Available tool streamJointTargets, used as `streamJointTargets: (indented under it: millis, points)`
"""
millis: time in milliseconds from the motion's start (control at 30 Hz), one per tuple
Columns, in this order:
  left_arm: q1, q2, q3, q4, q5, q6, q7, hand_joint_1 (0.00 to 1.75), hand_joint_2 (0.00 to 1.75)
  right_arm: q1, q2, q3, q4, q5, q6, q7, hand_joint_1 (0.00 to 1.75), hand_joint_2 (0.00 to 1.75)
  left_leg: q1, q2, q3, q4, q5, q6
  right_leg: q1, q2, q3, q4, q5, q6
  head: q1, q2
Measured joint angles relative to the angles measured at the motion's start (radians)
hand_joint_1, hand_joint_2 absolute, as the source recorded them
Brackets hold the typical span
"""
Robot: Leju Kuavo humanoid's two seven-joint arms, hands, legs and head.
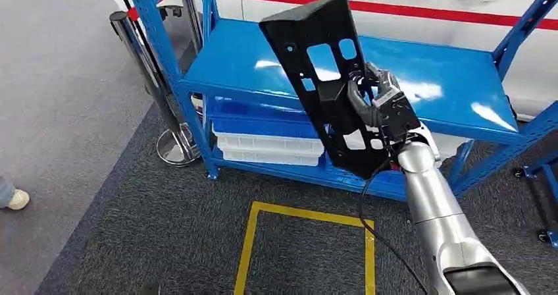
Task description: Take the parts from the cabinet and place them on the table.
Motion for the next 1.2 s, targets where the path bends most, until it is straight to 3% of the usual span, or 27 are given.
streamJointTargets:
  millis: [33,67,133,167,200,267,333,367,400,500,533,567,600,667,700,733,767,800,867,900,933,967,1067,1100,1133,1167,1200]
  points:
    - [0.0,0.001,0.0,0.0,0.001,0.0,0.001,0.0,1.75,-0.005,0.0,0.0,0.002,-0.024,0.023,-0.002,1.75,1.75,0.006,-0.001,-0.007,0.011,-0.016,-0.004,-0.007,-0.007,-0.006,-0.004,0.011,-0.01,0.0,0.0]
    - [0.0,0.001,0.0,0.0,0.002,0.0,0.002,0.0,1.75,-0.011,0.001,0.001,0.005,-0.064,0.06,-0.001,1.75,1.75,0.005,-0.001,-0.022,0.042,-0.062,-0.01,-0.008,-0.006,-0.017,-0.005,0.02,-0.019,0.0,0.0]
    - [0.0,0.001,0.0,0.0,0.003,0.0,0.002,0.0,1.75,-0.035,0.003,0.001,0.01,-0.133,0.114,0.005,1.75,1.75,0.011,0.0,-0.068,0.188,-0.173,-0.019,-0.006,-0.007,-0.044,-0.003,0.041,-0.025,0.0,0.0]
    - [0.001,0.001,0.0,0.0,0.003,0.0,0.0,0.0,1.75,-0.047,0.003,0.001,0.012,-0.18,0.144,0.016,1.75,1.75,0.012,0.0,-0.087,0.267,-0.211,-0.023,-0.005,-0.007,-0.058,-0.002,0.051,-0.025,0.0,0.0]
    - [0.002,0.001,0.0,0.0,0.003,0.0,-0.002,0.0,1.75,-0.055,0.005,0.001,0.013,-0.231,0.174,0.027,1.75,1.75,0.013,0.0,-0.092,0.319,-0.222,-0.025,-0.004,-0.007,-0.07,-0.001,0.061,-0.024,0.0,0.0]
    - [0.002,0.001,0.0,0.0,0.005,0.001,-0.002,0.0,1.75,-0.07,0.007,0.002,0.016,-0.305,0.215,0.048,1.75,1.75,0.013,0.0,-0.046,0.292,-0.173,-0.023,-0.002,-0.008,-0.091,0.0,0.077,-0.021,0.0,0.0]
    - [0.0,0.001,0.0,0.0,0.007,0.002,-0.002,0.0,1.75,-0.103,0.007,0.006,0.026,-0.379,0.242,0.068,1.75,1.75,0.013,0.0,0.075,0.115,-0.11,-0.011,0.0,-0.007,-0.112,0.003,0.094,-0.017,0.0,0.0]
    - [-0.003,0.001,0.0,0.0,0.008,0.002,-0.002,0.0,1.75,-0.119,0.008,0.009,0.03,-0.409,0.247,0.073,1.75,1.75,0.011,-0.001,0.13,0.022,-0.134,-0.002,0.001,-0.008,-0.116,0.004,0.101,-0.012,0.0,0.0]
    - [-0.005,0.002,0.0,0.0,0.011,0.003,-0.002,0.0,1.75,-0.135,0.009,0.01,0.033,-0.427,0.252,0.074,1.75,1.75,0.005,-0.002,0.155,-0.023,-0.146,0.0,0.003,-0.008,-0.12,0.004,0.108,-0.005,0.0,0.0]
    - [-0.003,0.001,0.0,0.0,0.013,0.003,-0.002,0.0,1.75,-0.155,0.009,0.015,0.042,-0.441,0.252,0.076,1.75,1.75,0.0,-0.003,0.144,-0.016,-0.131,0.006,-0.002,-0.011,-0.118,-0.005,0.127,0.008,-0.001,0.0]
    - [-0.001,0.001,0.0,0.0,0.014,0.003,-0.002,0.0,1.75,-0.157,0.009,0.016,0.045,-0.444,0.252,0.076,1.75,1.75,-0.001,-0.003,0.139,-0.019,-0.124,0.013,-0.002,-0.011,-0.118,-0.01,0.135,0.014,0.0,0.0]
    - [0.001,0.001,0.0,0.0,0.014,0.003,-0.002,0.0,1.75,-0.157,0.009,0.019,0.047,-0.449,0.252,0.076,1.75,1.75,0.013,0.0,0.138,-0.035,-0.106,0.022,0.001,-0.01,-0.123,-0.009,0.135,0.022,0.0,0.0]
    - [-0.001,0.0,0.0,0.0,0.014,0.003,-0.002,0.0,1.75,-0.158,0.009,0.021,0.051,-0.46,0.253,0.075,1.75,1.75,0.01,0.005,0.128,-0.035,-0.092,0.03,0.0,-0.005,-0.135,0.013,0.091,0.023,0.0,0.0]
    - [-0.002,0.0,0.0,0.0,0.014,0.002,-0.002,0.0,1.75,-0.162,0.009,0.027,0.055,-0.488,0.26,0.077,1.75,1.75,0.008,0.005,0.099,-0.035,-0.07,0.036,-0.001,-0.003,-0.175,0.141,-0.027,0.024,0.001,0.0]
    - [-0.001,0.0,0.0,0.0,0.014,0.002,-0.002,0.0,1.75,-0.161,0.009,0.03,0.057,-0.504,0.269,0.077,1.75,1.75,0.007,0.005,0.085,-0.035,-0.06,0.037,-0.001,-0.003,-0.195,0.217,-0.07,0.026,0.001,0.0]
    - [0.0,0.0,0.0,0.0,0.014,0.002,-0.002,0.0,1.75,-0.161,0.009,0.032,0.06,-0.518,0.279,0.079,1.75,1.75,0.006,0.005,0.07,-0.032,-0.05,0.037,-0.001,-0.003,-0.207,0.279,-0.089,0.028,0.001,0.0]
    - [0.001,0.0,0.0,0.0,0.014,0.001,-0.002,0.0,1.75,-0.16,0.008,0.034,0.063,-0.547,0.296,0.082,1.75,1.75,0.006,0.006,0.054,-0.028,-0.041,0.036,-0.001,-0.004,-0.202,0.309,-0.076,0.029,0.001,0.0]
    - [0.001,0.0,0.0,0.0,0.014,0.001,-0.001,0.0,1.75,-0.159,0.008,0.035,0.064,-0.566,0.306,0.085,1.75,1.75,0.006,0.006,0.041,-0.024,-0.034,0.035,-0.001,-0.004,-0.179,0.293,-0.047,0.029,0.001,0.0]
    - [0.0,0.0,-0.001,0.0,0.013,0.001,-0.001,0.0,1.75,-0.159,0.008,0.037,0.066,-0.589,0.317,0.089,1.75,1.75,0.006,0.006,0.027,-0.018,-0.027,0.032,-0.001,-0.004,-0.131,0.234,-0.006,0.027,0.001,0.0]
    - [-0.001,0.0,-0.002,0.0,0.013,0.001,0.0,0.0,1.75,-0.16,0.008,0.038,0.066,-0.601,0.322,0.09,1.75,1.75,0.007,0.006,0.016,-0.011,-0.023,0.03,-0.001,-0.004,-0.072,0.152,0.019,0.025,0.001,0.0]
    - [-0.001,0.0,-0.002,0.0,0.013,0.001,0.001,0.0,1.75,-0.161,0.008,0.038,0.065,-0.61,0.325,0.091,1.75,1.75,0.006,0.005,0.008,-0.003,-0.02,0.026,-0.001,-0.004,-0.013,0.064,0.011,0.022,0.001,0.0]
    - [-0.002,0.0,-0.003,0.0,0.012,0.001,0.002,0.0,1.75,-0.162,0.008,0.04,0.063,-0.614,0.326,0.092,1.75,1.75,0.001,0.004,0.0,0.003,-0.016,0.02,0.007,-0.003,0.023,0.001,-0.022,0.016,0.0,0.0]
    - [-0.001,0.0,-0.004,0.0,0.012,0.001,0.005,0.0,1.75,-0.163,0.006,0.043,0.06,-0.62,0.326,0.093,1.75,1.75,0.002,0.004,-0.006,-0.004,0.009,0.004,0.01,-0.001,0.007,0.005,-0.009,-0.003,0.0,0.0]
    - [0.001,0.0,-0.004,0.0,0.014,0.001,0.005,0.0,1.75,-0.162,0.006,0.044,0.06,-0.622,0.326,0.094,1.75,1.75,-0.003,0.001,-0.011,-0.003,0.013,-0.004,-0.001,-0.002,0.001,-0.005,0.004,-0.015,0.0,0.0]
    - [0.001,0.001,-0.004,0.0,0.015,0.001,0.005,0.0,1.75,-0.163,0.007,0.045,0.06,-0.625,0.329,0.096,1.75,1.75,0.002,0.0,-0.022,0.013,-0.019,-0.008,-0.001,-0.008,-0.007,-0.006,0.014,-0.024,0.0,0.0]
    - [0.002,0.0,-0.004,0.0,0.019,0.001,0.005,0.0,1.75,-0.164,0.007,0.047,0.06,-0.628,0.332,0.096,1.75,1.75,0.003,0.0,-0.038,0.057,-0.072,-0.012,-0.002,-0.008,-0.019,-0.006,0.024,-0.032,0.0,0.0]
    - [0.002,0.001,-0.004,0.0,0.02,0.001,0.004,0.0,1.75,-0.164,0.007,0.047,0.06,-0.629,0.334,0.096,1.75,1.75,0.007,0.001,-0.058,0.126,-0.129,-0.016,-0.001,-0.009,-0.03,-0.005,0.034,-0.033,0.0,0.0]
